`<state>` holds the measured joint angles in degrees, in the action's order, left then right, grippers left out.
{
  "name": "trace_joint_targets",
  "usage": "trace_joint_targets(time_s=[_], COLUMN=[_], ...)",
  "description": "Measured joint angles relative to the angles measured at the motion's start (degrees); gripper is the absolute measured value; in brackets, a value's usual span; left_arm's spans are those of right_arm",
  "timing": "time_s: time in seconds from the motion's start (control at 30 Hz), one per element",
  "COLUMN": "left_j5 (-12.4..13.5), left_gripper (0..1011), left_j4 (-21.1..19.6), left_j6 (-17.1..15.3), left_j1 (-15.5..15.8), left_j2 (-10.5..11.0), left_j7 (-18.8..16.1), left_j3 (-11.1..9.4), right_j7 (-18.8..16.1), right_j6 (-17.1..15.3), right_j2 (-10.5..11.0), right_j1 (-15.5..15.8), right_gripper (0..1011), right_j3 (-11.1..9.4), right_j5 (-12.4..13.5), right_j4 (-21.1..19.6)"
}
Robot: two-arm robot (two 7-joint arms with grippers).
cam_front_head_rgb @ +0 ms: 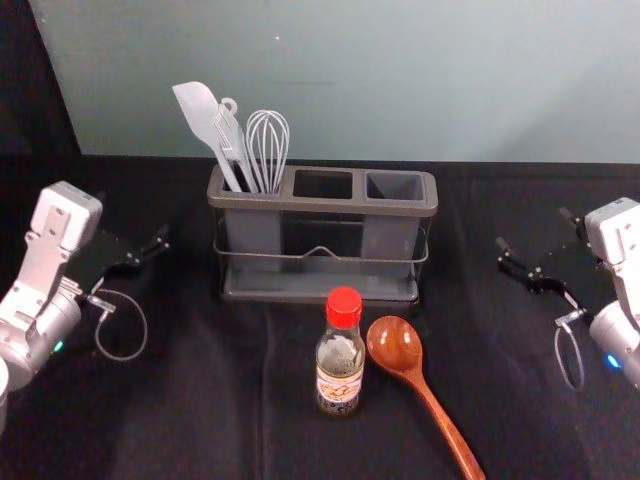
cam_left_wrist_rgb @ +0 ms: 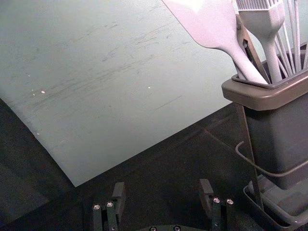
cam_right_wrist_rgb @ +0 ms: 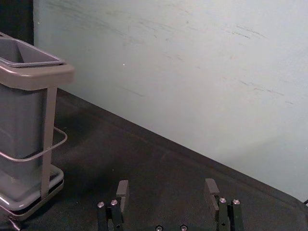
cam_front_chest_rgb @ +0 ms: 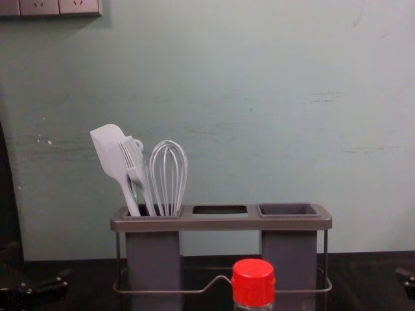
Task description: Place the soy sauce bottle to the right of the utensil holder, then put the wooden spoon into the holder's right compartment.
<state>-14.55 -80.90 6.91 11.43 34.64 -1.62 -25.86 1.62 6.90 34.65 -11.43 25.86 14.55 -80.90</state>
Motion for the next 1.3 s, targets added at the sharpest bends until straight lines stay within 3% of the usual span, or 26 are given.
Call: trace_joint_targets(time_s=[0.33,0.6,0.8,1.0,1.13,1.3], left_j5=[0.0,0.0,0.0,0.0,0.0,0.0], left_gripper=[1005,1005,1005,1005,1005,1005], left_j4=[0.0,0.0,0.0,0.0,0.0,0.0], left_j6=[0.0,0.0,0.0,0.0,0.0,0.0], left_j1=[0.0,0.0,0.0,0.0,0.0,0.0], left_j2=[0.0,0.0,0.0,0.0,0.0,0.0], left_j7=[0.0,0.0,0.0,0.0,0.0,0.0], left_j3=[0.0,0.0,0.0,0.0,0.0,0.0], right_j7=[0.0,-0.4,0.1,0.1,-0.7,-3.2], right_j6=[0.0,2.6,4.7,7.5,9.6,12.9], right_j2=[0.0,0.6,1.9,3.9,5.5,7.8], right_j1=[0.0,2.8,6.7,11.8,16.0,22.7], right_gripper=[1002,1002,1002,1002,1002,1002], right_j3=[0.0,-2.5,-5.1,-8.6,-11.5,-15.8], right_j5=[0.0,-0.2,-0.1,1.5,3.8,8.8], right_j4=[0.0,-3.7,-8.5,-13.9,-17.9,-23.0])
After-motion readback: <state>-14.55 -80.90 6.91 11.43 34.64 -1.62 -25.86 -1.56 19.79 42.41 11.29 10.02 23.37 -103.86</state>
